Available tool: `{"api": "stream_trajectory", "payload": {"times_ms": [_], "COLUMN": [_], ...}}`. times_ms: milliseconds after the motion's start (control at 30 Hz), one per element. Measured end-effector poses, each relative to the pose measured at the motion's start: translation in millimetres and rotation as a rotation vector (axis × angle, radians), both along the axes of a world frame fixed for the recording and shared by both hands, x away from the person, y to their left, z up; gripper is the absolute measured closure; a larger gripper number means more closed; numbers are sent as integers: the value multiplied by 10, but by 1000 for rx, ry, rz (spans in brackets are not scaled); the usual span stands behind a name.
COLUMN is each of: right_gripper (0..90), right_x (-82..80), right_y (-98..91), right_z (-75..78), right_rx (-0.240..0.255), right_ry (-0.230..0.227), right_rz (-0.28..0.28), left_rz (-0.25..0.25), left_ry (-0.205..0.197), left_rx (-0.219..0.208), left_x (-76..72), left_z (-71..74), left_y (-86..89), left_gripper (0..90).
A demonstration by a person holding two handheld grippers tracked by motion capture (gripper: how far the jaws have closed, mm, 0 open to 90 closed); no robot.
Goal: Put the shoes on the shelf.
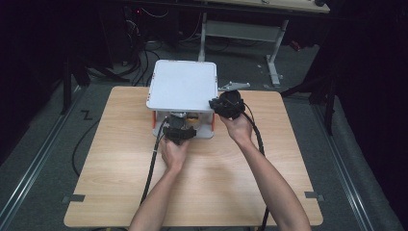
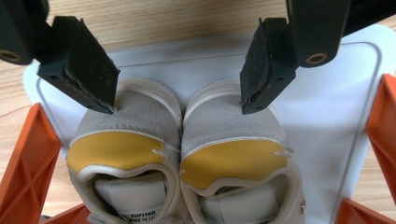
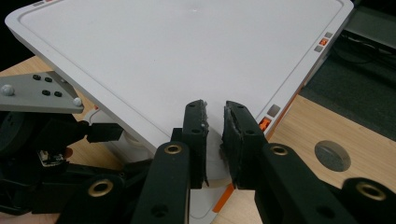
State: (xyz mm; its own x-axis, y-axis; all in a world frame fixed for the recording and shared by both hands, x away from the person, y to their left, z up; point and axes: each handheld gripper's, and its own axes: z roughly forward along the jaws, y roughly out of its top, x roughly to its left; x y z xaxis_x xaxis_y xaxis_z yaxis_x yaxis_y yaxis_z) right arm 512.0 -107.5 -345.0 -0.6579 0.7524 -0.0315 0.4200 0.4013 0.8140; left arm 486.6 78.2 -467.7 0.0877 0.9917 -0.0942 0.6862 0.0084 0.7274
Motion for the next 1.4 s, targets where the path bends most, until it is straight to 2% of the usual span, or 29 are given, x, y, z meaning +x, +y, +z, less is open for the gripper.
{"api": "stream_trajectory", "payload": {"times_ms": [67,133,200,300,433,633,800,1000,1167,1333,1400], "right_gripper": [790,786,781,749,689,609,584,570,569,568,566], "right_x": [0,1,-3,-9,-23,-34,-46,-136,-198,-253,-267], "right_y": [0,2,4,8,31,-11,-97,-217,-327,-496,-556], "right_z": [2,5,4,-1,4,4,2,54,77,99,110], "right_rx": [-1,-5,-11,-1,-9,4,43,81,73,95,98], "right_ry": [2,1,-6,-5,-10,-23,-19,-33,-45,-51,-47], "right_rz": [-1,-1,0,0,-5,-9,-16,-11,-20,-43,-49], "left_rz": [-15,-19,-44,-64,-86,-109,-137,-167,-161,-169,-180], "left_ry": [9,13,16,16,6,-13,-36,-60,-88,-118,-128], "left_rx": [21,26,31,45,13,1,7,-17,-31,-42,-33], "left_x": [-7,-12,-21,-62,-119,-209,-259,-323,-392,-455,-485], "left_z": [-10,-19,-14,10,36,90,136,205,279,363,396], "left_y": [-3,-9,-3,-5,60,177,169,180,232,278,296], "left_gripper": [295,301,302,308,325,316,321,297,287,284,286]}}
